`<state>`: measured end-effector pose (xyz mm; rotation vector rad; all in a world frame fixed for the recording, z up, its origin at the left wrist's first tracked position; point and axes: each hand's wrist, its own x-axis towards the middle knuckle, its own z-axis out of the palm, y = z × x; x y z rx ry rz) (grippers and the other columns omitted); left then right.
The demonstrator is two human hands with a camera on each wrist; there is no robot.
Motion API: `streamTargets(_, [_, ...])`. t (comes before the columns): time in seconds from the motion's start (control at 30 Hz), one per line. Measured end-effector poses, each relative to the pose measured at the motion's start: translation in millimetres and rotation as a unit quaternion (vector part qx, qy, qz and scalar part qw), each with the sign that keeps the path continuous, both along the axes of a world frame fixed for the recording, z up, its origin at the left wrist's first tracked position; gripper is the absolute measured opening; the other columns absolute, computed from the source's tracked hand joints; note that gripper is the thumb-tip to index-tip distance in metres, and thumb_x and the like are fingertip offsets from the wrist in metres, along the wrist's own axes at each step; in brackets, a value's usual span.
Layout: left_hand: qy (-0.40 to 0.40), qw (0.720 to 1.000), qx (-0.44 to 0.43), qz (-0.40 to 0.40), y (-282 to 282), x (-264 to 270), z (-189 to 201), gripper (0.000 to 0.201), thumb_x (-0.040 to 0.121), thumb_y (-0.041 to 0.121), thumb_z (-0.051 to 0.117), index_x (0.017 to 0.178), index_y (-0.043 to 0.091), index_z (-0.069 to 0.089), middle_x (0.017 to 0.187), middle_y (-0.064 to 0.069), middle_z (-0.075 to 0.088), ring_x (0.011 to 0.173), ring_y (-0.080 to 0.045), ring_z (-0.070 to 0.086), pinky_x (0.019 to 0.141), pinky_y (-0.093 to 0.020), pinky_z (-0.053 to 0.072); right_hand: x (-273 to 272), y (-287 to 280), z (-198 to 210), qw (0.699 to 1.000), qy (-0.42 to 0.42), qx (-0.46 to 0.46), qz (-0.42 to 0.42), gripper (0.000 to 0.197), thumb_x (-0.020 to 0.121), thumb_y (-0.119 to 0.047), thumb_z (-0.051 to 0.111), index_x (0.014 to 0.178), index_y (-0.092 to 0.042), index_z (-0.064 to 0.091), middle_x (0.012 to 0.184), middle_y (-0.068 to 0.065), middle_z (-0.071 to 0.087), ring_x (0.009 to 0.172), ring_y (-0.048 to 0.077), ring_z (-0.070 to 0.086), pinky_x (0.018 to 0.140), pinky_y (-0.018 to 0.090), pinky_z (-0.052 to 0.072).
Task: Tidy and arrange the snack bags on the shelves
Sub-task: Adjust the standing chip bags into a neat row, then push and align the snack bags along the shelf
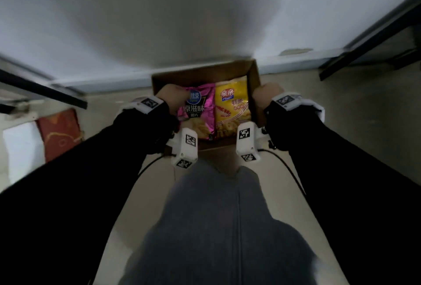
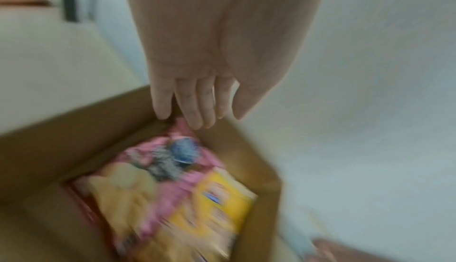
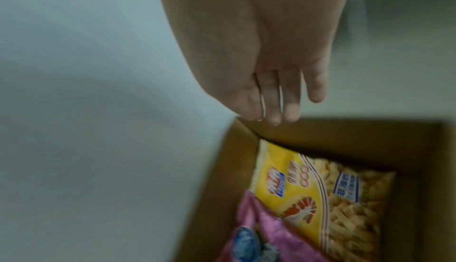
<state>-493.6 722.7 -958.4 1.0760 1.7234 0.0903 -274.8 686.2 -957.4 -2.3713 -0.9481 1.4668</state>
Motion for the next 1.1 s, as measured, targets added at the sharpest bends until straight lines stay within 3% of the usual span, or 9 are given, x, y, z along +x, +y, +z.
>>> streamTargets(0.07, [-0.018, 0.999, 0.019, -0.043, -10, 19, 65, 0.017, 0.094, 0.01, 0.052, 0.083, 0.014, 0.063, 0.091, -0.011, 0.062, 0.096, -0.024, 0.055, 0.069, -0.028, 0.044, 9, -12, 57, 1.0, -0.014, 0.013, -0.014, 0.037, 0.096, -0.019, 0.046, 0.13, -0.01, 0.055, 0.132, 0.012, 0.056, 0.12, 0.027, 0.054, 0.069, 0.022, 0.042])
streamTargets(0.17, [-0.021, 0.991, 0.083, -0.106, -24, 57, 175, 0.026, 0.093, 0.014, 0.057, 0.117, 0.007, 0.065, 0.117, -0.013, 0.065, 0.113, -0.025, 0.058, 0.089, -0.024, 0.042, 35, -35, 173, 0.997, -0.049, 0.027, -0.045, 0.036, 0.098, -0.015, 0.042, 0.128, -0.003, 0.057, 0.131, 0.018, 0.057, 0.122, 0.031, 0.052, 0.09, 0.03, 0.044])
streamTargets(0.4, [-0.186, 0.953, 0.14, -0.195, -71, 181, 465, 0.022, 0.091, 0.001, 0.056, 0.113, 0.001, 0.062, 0.117, -0.023, 0.063, 0.114, -0.037, 0.058, 0.102, -0.044, 0.044, 119, -140, 474, 0.967, -0.102, 0.109, -0.205, 0.028, 0.093, -0.01, 0.051, 0.116, -0.006, 0.066, 0.124, 0.014, 0.064, 0.119, 0.029, 0.057, 0.102, 0.033, 0.042])
streamTargets(0.67, [-0.359, 0.814, 0.25, -0.383, -180, 310, 736, 0.015, 0.095, 0.014, 0.056, 0.102, 0.027, 0.061, 0.097, 0.013, 0.062, 0.096, -0.007, 0.058, 0.075, -0.01, 0.04, 162, -297, 722, 0.845, -0.143, 0.292, -0.424, 0.026, 0.091, -0.005, 0.05, 0.078, -0.026, 0.058, 0.103, 0.011, 0.068, 0.099, 0.028, 0.062, 0.097, 0.043, 0.048])
streamTargets(0.77, [-0.411, 0.749, 0.255, -0.453, -241, 346, 804, 0.013, 0.095, 0.014, 0.056, 0.1, 0.026, 0.06, 0.097, 0.012, 0.061, 0.095, -0.006, 0.056, 0.07, -0.008, 0.039, 171, -359, 780, 0.784, -0.177, 0.342, -0.487, 0.029, 0.092, -0.006, 0.05, 0.073, -0.026, 0.058, 0.089, 0.006, 0.066, 0.096, 0.031, 0.064, 0.092, 0.044, 0.051])
streamTargets(0.87, [-0.454, 0.695, 0.249, -0.498, -309, 369, 844, 0.009, 0.097, 0.015, 0.055, 0.103, 0.02, 0.059, 0.105, 0.002, 0.062, 0.1, -0.012, 0.056, 0.083, -0.016, 0.038, 176, -425, 816, 0.739, -0.219, 0.372, -0.518, 0.021, 0.092, -0.004, 0.05, 0.082, -0.015, 0.065, 0.093, 0.011, 0.066, 0.095, 0.031, 0.064, 0.087, 0.036, 0.051])
streamTargets(0.93, [-0.472, 0.664, 0.25, -0.523, -361, 379, 857, 0.011, 0.096, 0.013, 0.055, 0.105, 0.014, 0.061, 0.103, -0.001, 0.061, 0.096, -0.012, 0.056, 0.078, -0.012, 0.036, 176, -475, 829, 0.706, -0.253, 0.386, -0.537, 0.021, 0.09, 0.0, 0.051, 0.091, -0.005, 0.071, 0.096, 0.016, 0.068, 0.089, 0.025, 0.062, 0.083, 0.028, 0.05])
streamTargets(1.0, [-0.485, 0.642, 0.247, -0.539, -410, 385, 859, 0.015, 0.095, 0.009, 0.055, 0.108, 0.007, 0.062, 0.1, -0.001, 0.061, 0.091, -0.01, 0.055, 0.067, -0.005, 0.036, 174, -522, 832, 0.68, -0.284, 0.39, -0.553, 0.024, 0.088, 0.004, 0.051, 0.082, -0.007, 0.071, 0.101, 0.022, 0.069, 0.089, 0.021, 0.059, 0.088, 0.035, 0.049])
streamTargets(1.1, [-0.486, 0.619, 0.232, -0.572, -480, 390, 856, 0.016, 0.093, 0.007, 0.057, 0.107, 0.007, 0.064, 0.098, 0.0, 0.062, 0.094, -0.012, 0.056, 0.081, -0.014, 0.041, 174, -592, 830, 0.645, -0.298, 0.387, -0.588, 0.023, 0.089, 0.005, 0.052, 0.082, -0.011, 0.066, 0.101, 0.025, 0.067, 0.088, 0.023, 0.058, 0.079, 0.032, 0.051])
